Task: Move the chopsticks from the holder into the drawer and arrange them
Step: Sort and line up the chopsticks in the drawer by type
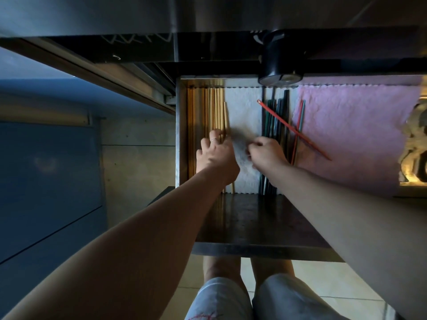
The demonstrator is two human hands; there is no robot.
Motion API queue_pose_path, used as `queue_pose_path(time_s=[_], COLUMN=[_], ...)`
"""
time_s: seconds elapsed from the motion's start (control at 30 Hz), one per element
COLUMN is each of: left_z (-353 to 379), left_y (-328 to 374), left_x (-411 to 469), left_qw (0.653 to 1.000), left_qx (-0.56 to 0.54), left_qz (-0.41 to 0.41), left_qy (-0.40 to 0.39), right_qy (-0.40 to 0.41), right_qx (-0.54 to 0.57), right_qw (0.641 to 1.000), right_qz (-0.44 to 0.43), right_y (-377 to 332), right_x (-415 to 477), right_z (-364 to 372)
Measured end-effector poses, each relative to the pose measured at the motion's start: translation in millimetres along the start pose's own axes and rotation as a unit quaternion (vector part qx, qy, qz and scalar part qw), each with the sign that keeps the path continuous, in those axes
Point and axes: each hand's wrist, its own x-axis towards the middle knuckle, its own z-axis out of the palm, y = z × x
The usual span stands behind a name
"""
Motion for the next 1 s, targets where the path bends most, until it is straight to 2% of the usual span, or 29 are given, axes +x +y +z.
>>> queue_pose_path(time_s=[0.07,0.23,0.3,0.4,0.5,0.67,0.8,1.0], left_z=[2.4,2.0,1.7,2.7,3.9,3.7,1.5,-1.6], left_y=[-7.0,-21.1,-23.8,-24.0,-22.6,-20.1,-23.4,-22.4], left_x=[-3.0,-2.9,-4.1,-8.0,-6.5,-8.8,-6.9,-10.1], left_qw=[0.999,0.993,0.99,0.993,0.987,0.992,0.987,0.988], left_qx=[0.029,-0.029,-0.036,-0.038,-0.076,-0.073,-0.104,-0.122], left_qz=[0.022,-0.079,-0.086,-0.091,-0.122,-0.086,-0.114,-0.092], left_qy=[0.01,-0.086,-0.102,-0.07,-0.076,-0.047,-0.048,-0.028], right_qy=[-0.006,-0.028,-0.037,-0.038,-0.032,-0.03,-0.04,-0.043], right_qx=[0.001,0.008,-0.001,-0.014,-0.031,-0.041,-0.033,-0.038], right_qw=[1.0,1.0,0.999,0.999,0.999,0.998,0.999,0.998], right_qz=[0.002,-0.011,-0.022,-0.031,-0.031,-0.026,-0.016,-0.003], right_y=[0.1,-5.1,-8.1,-10.9,-10.4,-9.3,-9.3,-11.1], right_x=[0.9,-1.7,-3.8,-5.4,-5.2,-9.1,-11.0,-13.3], right_z=[4.0,16.5,20.2,21.4,18.8,19.5,22.7,24.4])
